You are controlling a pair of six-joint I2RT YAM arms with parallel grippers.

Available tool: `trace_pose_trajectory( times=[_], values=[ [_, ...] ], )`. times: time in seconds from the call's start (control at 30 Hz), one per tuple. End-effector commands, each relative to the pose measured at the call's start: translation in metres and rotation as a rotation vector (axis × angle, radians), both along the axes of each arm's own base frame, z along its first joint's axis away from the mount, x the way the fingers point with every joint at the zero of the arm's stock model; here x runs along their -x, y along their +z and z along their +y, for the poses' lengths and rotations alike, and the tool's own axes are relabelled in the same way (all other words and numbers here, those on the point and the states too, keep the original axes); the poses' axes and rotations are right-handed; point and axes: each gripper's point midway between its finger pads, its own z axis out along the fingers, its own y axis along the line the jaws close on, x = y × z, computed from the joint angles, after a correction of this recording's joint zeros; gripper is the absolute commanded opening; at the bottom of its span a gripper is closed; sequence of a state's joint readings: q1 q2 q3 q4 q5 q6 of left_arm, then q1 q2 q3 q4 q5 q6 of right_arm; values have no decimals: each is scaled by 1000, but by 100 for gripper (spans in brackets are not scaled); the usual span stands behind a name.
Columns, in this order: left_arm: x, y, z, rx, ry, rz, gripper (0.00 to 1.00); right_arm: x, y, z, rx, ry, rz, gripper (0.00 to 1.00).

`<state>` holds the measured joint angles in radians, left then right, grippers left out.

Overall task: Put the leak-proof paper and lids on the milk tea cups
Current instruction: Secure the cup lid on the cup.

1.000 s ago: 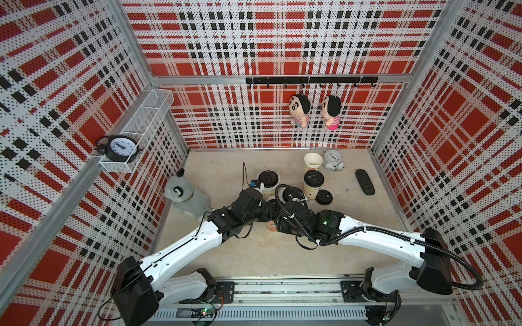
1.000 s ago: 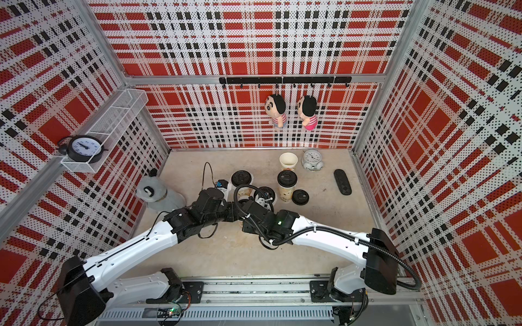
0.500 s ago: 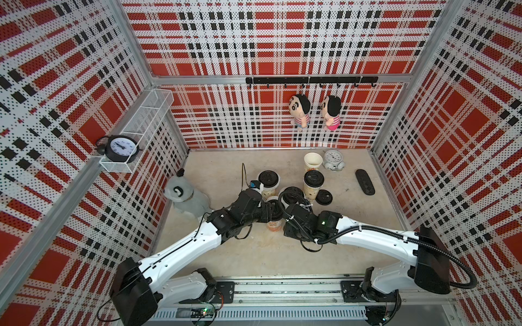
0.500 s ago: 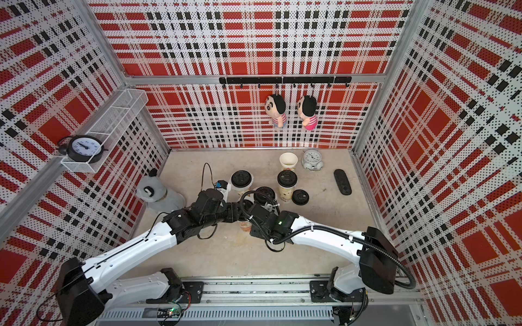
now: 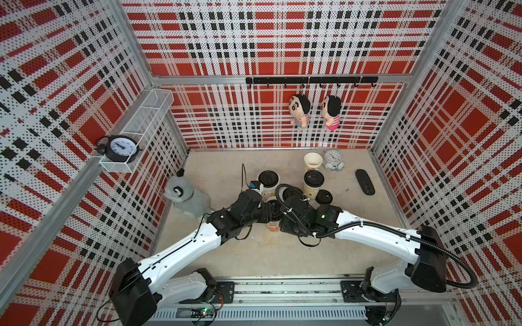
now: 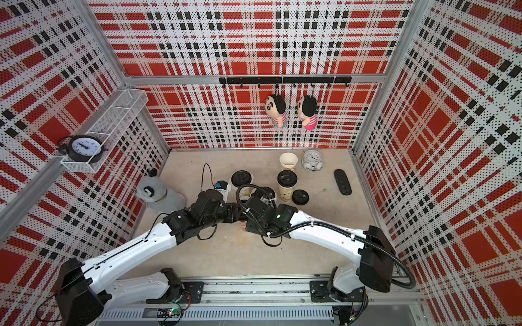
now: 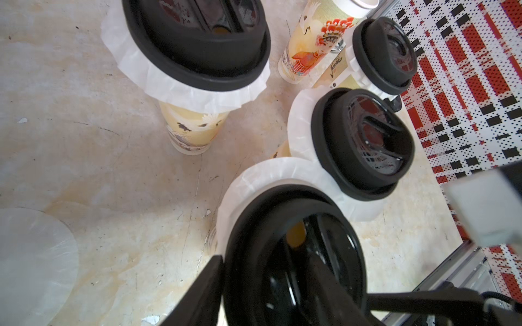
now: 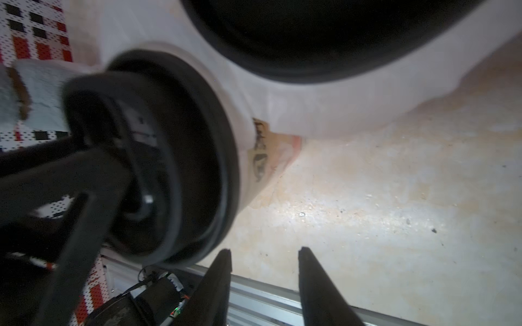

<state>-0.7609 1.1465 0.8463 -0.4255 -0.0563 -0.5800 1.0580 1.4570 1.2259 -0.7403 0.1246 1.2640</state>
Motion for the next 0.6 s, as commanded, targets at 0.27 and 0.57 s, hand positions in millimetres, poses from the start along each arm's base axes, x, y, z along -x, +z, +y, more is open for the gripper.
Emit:
trace_pose_trajectory(
  times=[0.27,0.57],
  values=[
    [41,-70,30,-207,-32,221,50,-13,43,10,-43,15,-85,44],
    [41,-69,30,-206,-33,218,50,-15,17,12,2,13,-54,44]
  ],
)
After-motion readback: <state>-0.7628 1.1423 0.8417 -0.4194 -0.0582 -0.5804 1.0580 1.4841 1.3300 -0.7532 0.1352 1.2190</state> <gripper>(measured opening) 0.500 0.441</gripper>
